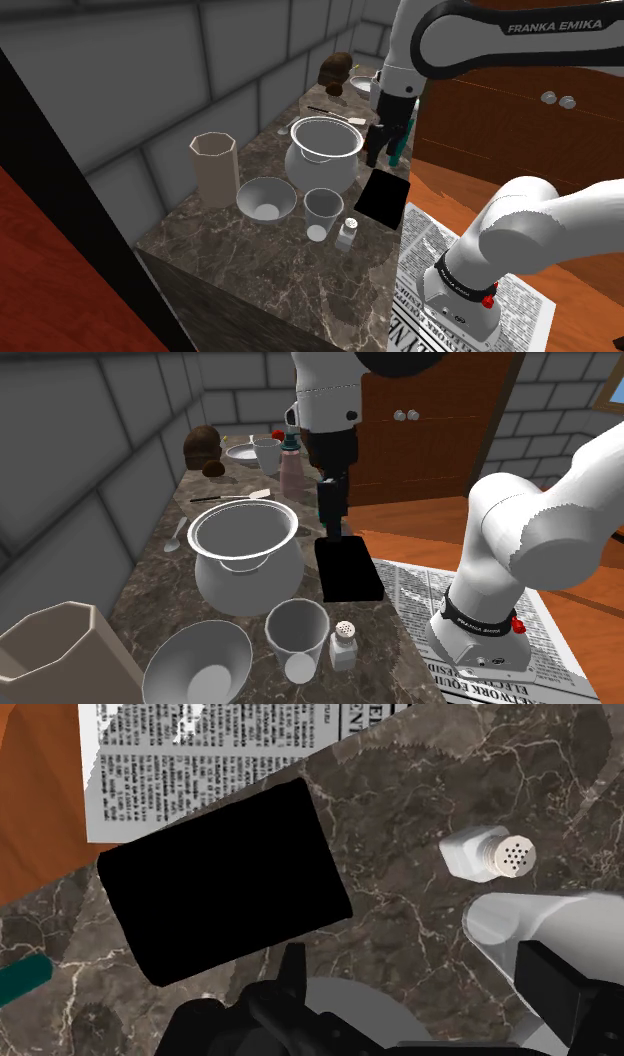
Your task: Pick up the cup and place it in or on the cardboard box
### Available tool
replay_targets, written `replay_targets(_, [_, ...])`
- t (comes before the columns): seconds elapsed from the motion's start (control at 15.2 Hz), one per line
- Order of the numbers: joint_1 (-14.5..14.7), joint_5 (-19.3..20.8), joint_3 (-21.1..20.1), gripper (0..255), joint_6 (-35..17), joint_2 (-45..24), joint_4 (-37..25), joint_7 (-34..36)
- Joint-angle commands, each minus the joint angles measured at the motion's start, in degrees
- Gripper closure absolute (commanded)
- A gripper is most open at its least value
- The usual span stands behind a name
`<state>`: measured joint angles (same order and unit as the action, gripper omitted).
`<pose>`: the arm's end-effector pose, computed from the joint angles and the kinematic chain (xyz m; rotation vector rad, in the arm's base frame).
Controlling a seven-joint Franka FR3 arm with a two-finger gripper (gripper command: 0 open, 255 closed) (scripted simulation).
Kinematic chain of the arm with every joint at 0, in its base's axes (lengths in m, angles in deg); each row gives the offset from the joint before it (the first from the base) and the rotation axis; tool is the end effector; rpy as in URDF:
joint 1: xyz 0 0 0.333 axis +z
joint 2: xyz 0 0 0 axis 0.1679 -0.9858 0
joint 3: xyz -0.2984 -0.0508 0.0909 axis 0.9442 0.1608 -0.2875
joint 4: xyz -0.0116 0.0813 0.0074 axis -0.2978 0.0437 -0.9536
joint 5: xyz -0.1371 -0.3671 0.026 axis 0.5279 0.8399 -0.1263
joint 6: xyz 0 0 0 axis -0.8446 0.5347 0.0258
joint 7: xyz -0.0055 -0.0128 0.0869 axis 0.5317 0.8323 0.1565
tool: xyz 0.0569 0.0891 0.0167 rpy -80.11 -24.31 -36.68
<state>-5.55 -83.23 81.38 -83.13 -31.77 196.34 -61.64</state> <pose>0.3132 0.0538 0.4742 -3.0505 -0.0649 0.2097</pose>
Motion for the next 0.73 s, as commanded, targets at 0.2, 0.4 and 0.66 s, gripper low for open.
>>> replay_targets(0.2, [2.66, -4.99, -4.72, 0, -9.04, -5.83, 1.71, 4.93])
replay_targets(0.4, [4.02, -7.51, -7.42, 0, -14.73, -10.54, 1.73, 7.47])
replay_targets(0.66, [4.93, -9.12, -9.27, 0, -19.77, -14.27, 2.46, 8.81])
